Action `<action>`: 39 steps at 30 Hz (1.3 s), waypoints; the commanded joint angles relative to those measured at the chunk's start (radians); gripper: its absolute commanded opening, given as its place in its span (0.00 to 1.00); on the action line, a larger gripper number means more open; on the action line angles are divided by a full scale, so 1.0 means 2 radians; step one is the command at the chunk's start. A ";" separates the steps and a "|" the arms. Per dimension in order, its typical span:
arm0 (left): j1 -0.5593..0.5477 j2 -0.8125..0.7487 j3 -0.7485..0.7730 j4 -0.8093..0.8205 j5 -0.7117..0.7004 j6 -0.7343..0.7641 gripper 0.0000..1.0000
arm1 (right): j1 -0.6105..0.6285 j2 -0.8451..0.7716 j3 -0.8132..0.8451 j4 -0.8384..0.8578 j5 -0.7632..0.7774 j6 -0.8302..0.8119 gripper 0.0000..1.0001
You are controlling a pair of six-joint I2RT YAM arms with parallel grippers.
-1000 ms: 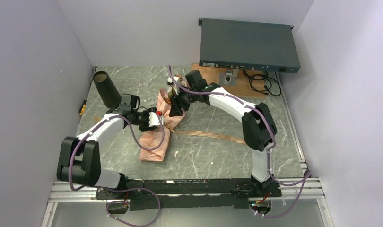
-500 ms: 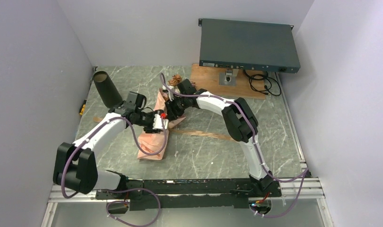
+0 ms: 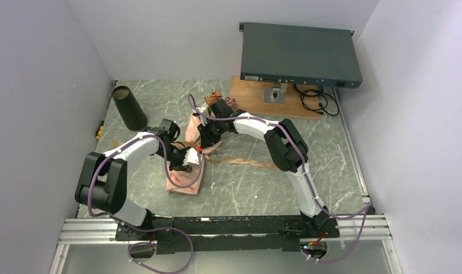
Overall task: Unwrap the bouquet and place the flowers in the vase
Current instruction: Untie the ribbon from the wrapping paper.
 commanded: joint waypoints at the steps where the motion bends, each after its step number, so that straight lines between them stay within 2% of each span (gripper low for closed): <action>1: 0.018 0.014 -0.019 -0.078 -0.016 0.073 0.19 | -0.005 0.023 -0.010 -0.029 0.062 -0.032 0.18; 5: 0.031 0.016 -0.033 -0.115 -0.043 0.143 0.13 | -0.009 0.021 -0.016 -0.036 0.054 -0.036 0.15; 7: 0.039 0.003 -0.031 -0.117 -0.026 0.149 0.16 | -0.009 0.019 -0.018 -0.036 0.046 -0.038 0.15; 11: 0.035 -0.039 0.001 -0.080 0.045 0.094 0.38 | -0.009 0.016 -0.019 -0.036 0.034 -0.035 0.14; 14: 0.007 -0.050 0.028 -0.022 0.063 0.032 0.47 | -0.008 0.017 -0.022 -0.035 0.032 -0.030 0.14; 17: -0.013 -0.025 0.060 0.027 0.066 -0.028 0.51 | -0.008 0.017 -0.027 -0.031 0.032 -0.028 0.14; 20: -0.020 0.019 0.088 0.057 0.055 -0.063 0.43 | -0.008 0.017 -0.029 -0.027 0.031 -0.025 0.14; 25: -0.022 0.067 0.076 0.093 0.010 -0.053 0.39 | -0.008 0.020 -0.027 -0.027 0.033 -0.025 0.13; 31: -0.007 0.104 0.068 -0.020 -0.014 0.031 0.26 | -0.010 0.034 -0.012 -0.036 0.042 -0.024 0.13; 34: 0.008 0.105 0.046 -0.050 -0.023 0.077 0.16 | -0.012 0.040 -0.007 -0.042 0.050 -0.025 0.12; 39: 0.021 0.113 0.021 -0.066 -0.042 0.136 0.07 | -0.018 0.043 -0.009 -0.043 0.057 -0.025 0.10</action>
